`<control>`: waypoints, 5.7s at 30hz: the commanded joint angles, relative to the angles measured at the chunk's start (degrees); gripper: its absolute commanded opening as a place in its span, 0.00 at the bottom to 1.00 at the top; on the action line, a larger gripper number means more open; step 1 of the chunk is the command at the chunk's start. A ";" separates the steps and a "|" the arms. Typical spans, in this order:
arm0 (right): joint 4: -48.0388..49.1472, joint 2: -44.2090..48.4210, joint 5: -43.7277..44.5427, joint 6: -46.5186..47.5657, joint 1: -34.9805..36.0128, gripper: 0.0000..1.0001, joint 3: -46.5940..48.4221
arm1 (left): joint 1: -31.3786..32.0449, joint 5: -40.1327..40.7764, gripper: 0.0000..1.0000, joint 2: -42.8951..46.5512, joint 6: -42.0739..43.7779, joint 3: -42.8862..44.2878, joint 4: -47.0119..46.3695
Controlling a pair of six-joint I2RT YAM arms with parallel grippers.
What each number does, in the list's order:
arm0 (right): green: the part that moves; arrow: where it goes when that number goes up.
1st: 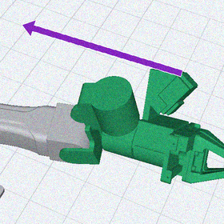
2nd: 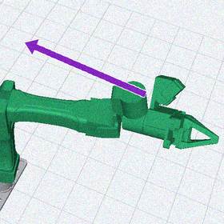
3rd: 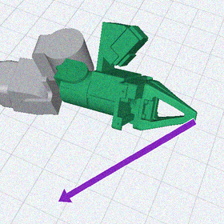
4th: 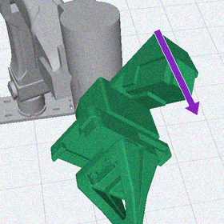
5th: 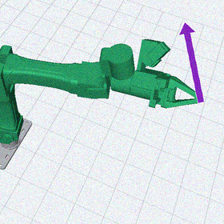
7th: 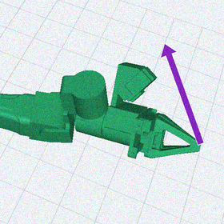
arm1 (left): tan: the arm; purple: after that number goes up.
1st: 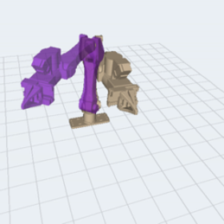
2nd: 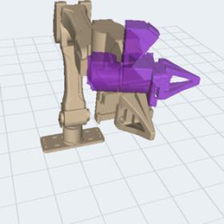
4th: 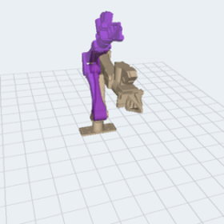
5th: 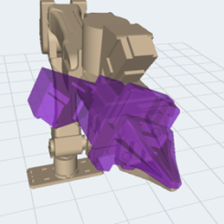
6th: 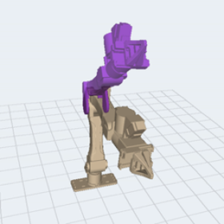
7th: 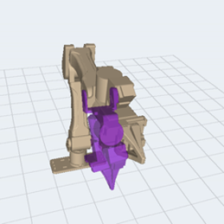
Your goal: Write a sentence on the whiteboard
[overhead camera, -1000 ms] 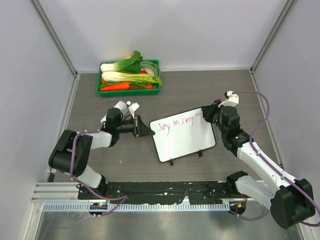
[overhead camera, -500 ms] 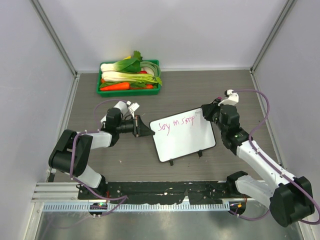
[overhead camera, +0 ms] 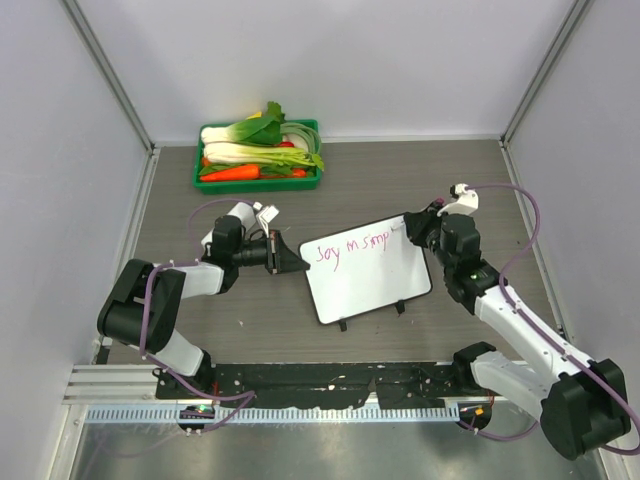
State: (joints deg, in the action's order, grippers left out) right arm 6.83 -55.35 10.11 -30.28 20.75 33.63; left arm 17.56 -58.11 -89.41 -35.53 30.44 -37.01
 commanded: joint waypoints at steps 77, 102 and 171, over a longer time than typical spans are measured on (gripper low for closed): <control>-1.30 0.60 2.38 0.49 -1.24 0.02 2.32 | 0.63 -0.43 0.00 -1.56 3.45 -0.29 1.51; -2.08 2.70 -1.14 0.66 -1.24 0.01 -2.25 | 0.72 -0.43 0.00 -1.65 3.45 -0.20 1.59; -8.32 19.67 -12.39 2.95 -1.33 0.01 -4.00 | 0.72 -0.25 0.00 -1.12 3.36 -0.47 1.33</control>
State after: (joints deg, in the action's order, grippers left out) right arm -2.31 -36.99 -1.19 -28.14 19.68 29.98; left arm 17.56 -58.28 -89.54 -35.62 30.55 -37.08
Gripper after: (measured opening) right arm 0.180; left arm 0.107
